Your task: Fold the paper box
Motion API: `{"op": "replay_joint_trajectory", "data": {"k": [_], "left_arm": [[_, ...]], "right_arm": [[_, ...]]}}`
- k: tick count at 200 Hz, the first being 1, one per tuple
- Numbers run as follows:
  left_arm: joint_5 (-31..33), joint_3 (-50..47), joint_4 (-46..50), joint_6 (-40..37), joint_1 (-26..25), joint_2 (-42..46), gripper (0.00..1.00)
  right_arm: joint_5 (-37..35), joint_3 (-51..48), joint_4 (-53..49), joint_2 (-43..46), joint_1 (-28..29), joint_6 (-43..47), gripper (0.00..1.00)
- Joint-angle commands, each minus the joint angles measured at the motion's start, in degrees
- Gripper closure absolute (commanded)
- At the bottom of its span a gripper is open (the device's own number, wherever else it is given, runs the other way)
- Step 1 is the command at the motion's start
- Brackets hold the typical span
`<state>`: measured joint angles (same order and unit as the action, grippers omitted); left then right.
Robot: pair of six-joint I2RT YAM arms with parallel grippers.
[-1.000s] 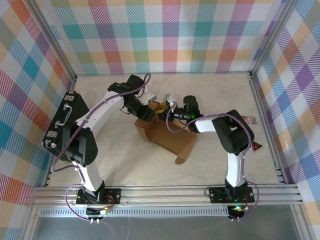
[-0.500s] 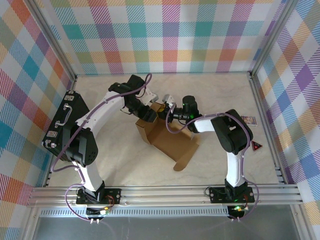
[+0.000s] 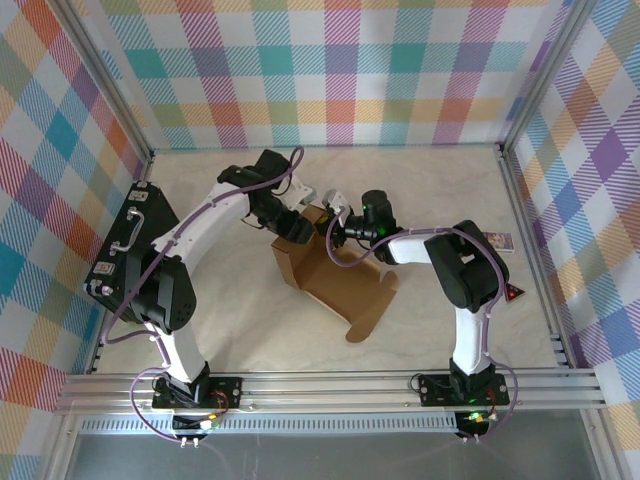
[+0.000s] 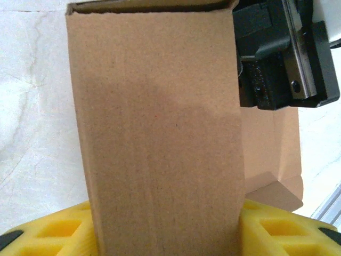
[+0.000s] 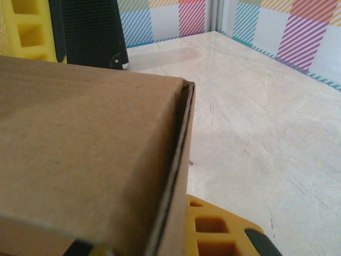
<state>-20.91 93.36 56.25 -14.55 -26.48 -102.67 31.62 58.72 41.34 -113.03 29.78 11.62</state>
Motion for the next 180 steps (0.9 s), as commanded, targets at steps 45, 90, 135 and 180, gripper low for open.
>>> {"op": "replay_joint_trajectory", "data": {"k": [45,90,135,180], "left_arm": [[-1.5,0.6,-0.3,-0.4,-0.7,4.0,0.47],[-2.4,0.2,-1.2,0.2,-0.6,4.3,0.47],[-2.4,-0.3,-1.6,0.6,-0.6,4.3,0.47],[-2.5,-0.8,-2.1,1.1,-0.7,4.3,0.47]], "right_arm": [[2.0,0.3,-11.3,2.3,0.3,7.0,0.71],[-0.3,0.6,-11.8,2.3,0.4,6.0,0.82],[-1.1,1.4,-4.1,1.1,0.4,-0.6,1.0],[-5.7,1.2,1.1,-0.4,0.4,-4.1,0.78]]}}
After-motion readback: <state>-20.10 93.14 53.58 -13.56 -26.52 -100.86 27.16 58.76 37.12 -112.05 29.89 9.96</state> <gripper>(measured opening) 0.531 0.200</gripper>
